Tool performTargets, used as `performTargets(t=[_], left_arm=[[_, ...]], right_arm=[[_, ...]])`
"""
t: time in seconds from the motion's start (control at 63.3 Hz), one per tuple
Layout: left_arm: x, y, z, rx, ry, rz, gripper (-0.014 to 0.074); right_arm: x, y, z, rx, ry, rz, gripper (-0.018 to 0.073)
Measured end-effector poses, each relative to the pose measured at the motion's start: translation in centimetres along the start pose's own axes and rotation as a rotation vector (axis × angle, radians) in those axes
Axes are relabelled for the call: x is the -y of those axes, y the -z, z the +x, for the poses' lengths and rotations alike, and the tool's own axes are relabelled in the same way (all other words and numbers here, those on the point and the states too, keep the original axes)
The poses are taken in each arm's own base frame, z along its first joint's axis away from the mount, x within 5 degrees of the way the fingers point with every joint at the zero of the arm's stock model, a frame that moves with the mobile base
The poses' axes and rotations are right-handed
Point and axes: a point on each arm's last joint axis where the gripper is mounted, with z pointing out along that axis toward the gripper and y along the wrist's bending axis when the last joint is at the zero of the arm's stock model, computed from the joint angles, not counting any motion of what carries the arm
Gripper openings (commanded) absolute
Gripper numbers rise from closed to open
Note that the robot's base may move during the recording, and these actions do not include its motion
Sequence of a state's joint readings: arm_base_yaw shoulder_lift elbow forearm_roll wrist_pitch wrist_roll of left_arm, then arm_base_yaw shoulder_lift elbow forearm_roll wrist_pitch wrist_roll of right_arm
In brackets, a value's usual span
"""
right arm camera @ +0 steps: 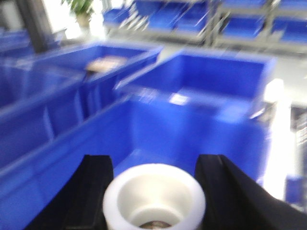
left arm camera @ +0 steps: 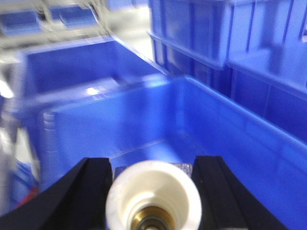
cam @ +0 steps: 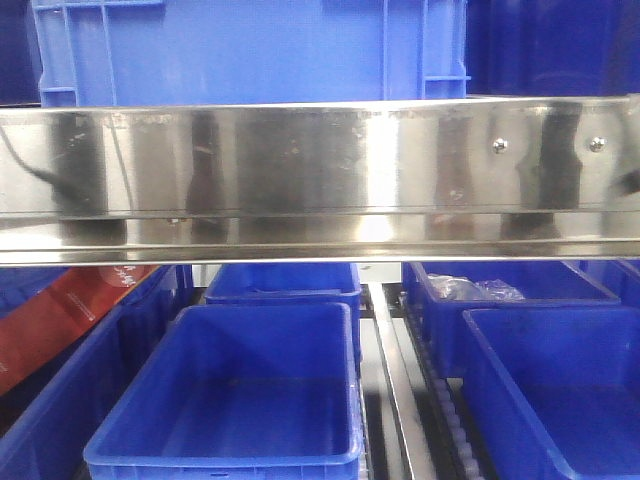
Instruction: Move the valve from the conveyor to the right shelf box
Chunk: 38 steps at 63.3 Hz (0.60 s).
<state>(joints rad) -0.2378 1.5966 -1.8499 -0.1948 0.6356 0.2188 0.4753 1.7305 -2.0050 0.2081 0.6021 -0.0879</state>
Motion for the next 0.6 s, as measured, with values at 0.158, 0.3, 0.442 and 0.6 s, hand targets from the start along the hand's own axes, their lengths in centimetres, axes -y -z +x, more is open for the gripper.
performTargets(t=[0.158, 0.3, 0.442, 0.6], left_arm=[[-0.4, -4.8, 2.7, -0.093, 0.010, 0.003, -0.0111], [-0.7, -8.2, 5.3, -0.174, 0.018, 0.007, -0.0109], [-0.7, -9.6, 6.6, -0.219, 0.020, 0.010, 0.0048], [-0.7, -9.8, 6.8, -0.234, 0.019, 0.012, 0.0386]], right_arm=[[0.3, -4.5, 3.3, -0.093, -0.009, -0.002, -0.0154], [0.8, -7.1, 5.5, -0.154, -0.016, 0.004, -0.0154], [1.0, -8.0, 6.4, -0.177, -0.019, 0.006, -0.0005], [0.9, -7.9, 6.3, -0.175, -0.018, 0.005, 0.0368]])
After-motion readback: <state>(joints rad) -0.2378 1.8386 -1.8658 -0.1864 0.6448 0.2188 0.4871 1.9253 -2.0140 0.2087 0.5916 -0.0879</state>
